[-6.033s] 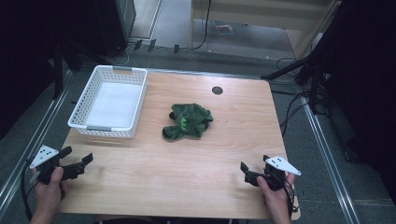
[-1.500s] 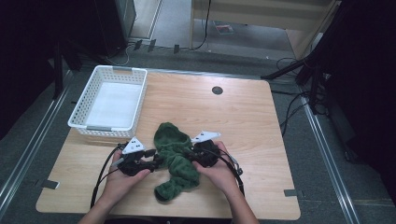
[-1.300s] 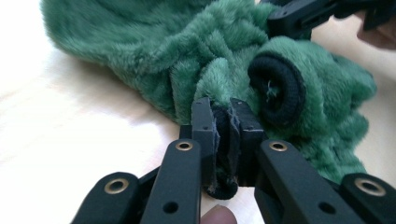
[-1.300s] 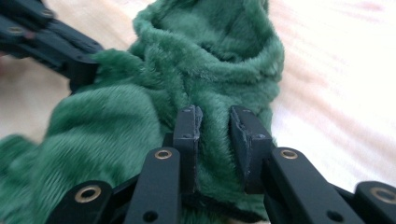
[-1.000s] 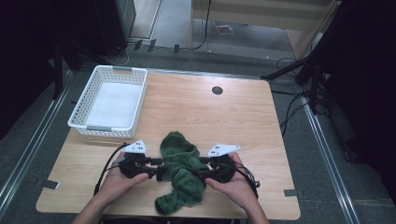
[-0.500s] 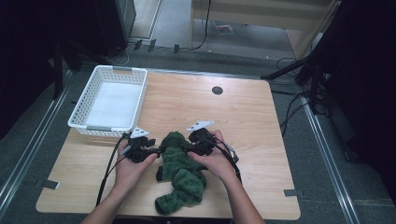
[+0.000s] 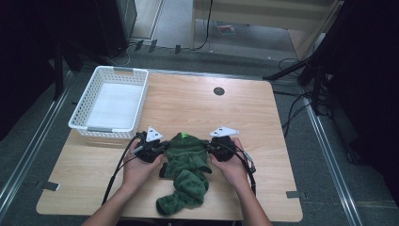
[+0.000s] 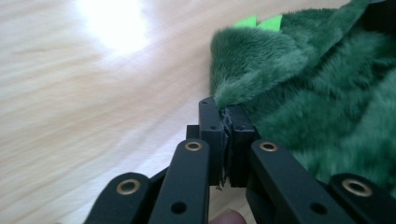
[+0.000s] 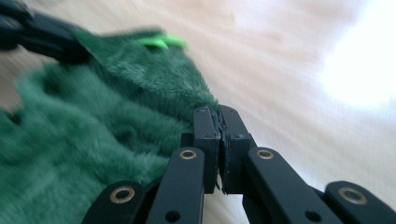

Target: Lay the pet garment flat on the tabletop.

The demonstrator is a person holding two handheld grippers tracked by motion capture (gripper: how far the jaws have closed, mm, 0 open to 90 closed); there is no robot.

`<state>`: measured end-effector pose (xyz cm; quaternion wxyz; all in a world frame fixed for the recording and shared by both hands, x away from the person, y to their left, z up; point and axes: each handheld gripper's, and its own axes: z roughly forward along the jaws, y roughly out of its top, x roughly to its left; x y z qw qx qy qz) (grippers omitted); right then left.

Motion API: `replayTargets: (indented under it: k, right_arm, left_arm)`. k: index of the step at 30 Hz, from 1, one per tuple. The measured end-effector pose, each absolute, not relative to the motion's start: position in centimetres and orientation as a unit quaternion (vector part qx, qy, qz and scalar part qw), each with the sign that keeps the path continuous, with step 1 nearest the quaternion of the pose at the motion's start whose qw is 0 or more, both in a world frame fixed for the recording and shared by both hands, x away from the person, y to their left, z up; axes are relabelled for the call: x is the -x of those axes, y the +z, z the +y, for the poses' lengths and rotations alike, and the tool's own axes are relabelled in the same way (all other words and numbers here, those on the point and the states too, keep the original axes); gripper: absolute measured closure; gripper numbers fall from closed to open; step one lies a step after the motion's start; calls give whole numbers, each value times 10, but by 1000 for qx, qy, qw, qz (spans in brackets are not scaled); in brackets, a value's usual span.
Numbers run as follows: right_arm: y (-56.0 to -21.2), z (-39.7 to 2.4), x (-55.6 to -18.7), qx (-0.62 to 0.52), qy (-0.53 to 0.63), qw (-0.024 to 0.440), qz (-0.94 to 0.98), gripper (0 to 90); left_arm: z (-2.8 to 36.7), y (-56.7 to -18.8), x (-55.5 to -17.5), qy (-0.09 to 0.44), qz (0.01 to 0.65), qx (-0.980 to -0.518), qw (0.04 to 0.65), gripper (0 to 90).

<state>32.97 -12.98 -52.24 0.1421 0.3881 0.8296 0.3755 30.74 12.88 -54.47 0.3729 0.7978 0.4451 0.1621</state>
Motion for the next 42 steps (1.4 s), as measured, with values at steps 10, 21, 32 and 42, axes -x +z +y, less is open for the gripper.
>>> replayTargets:
  k: [10, 21, 32, 42]
  right_arm:
    - [-503, -160, -318, -380, 429, 93, 814, 533]
    - [-492, -113, -349, -423, 464, 99, 772, 722]
    - [-535, -101, -350, -442, 358, 126, 812, 521]
    - [-538, -111, -343, -440, 355, 126, 815, 562]
  left_arm:
    - [146, -534, -305, 106, 430, -766, 467, 577]
    - [113, -536, -315, 75, 426, -775, 460, 641]
    - [124, -541, -319, 21, 422, -775, 470, 580]
    - [128, -544, -322, 62, 497, -759, 416, 502]
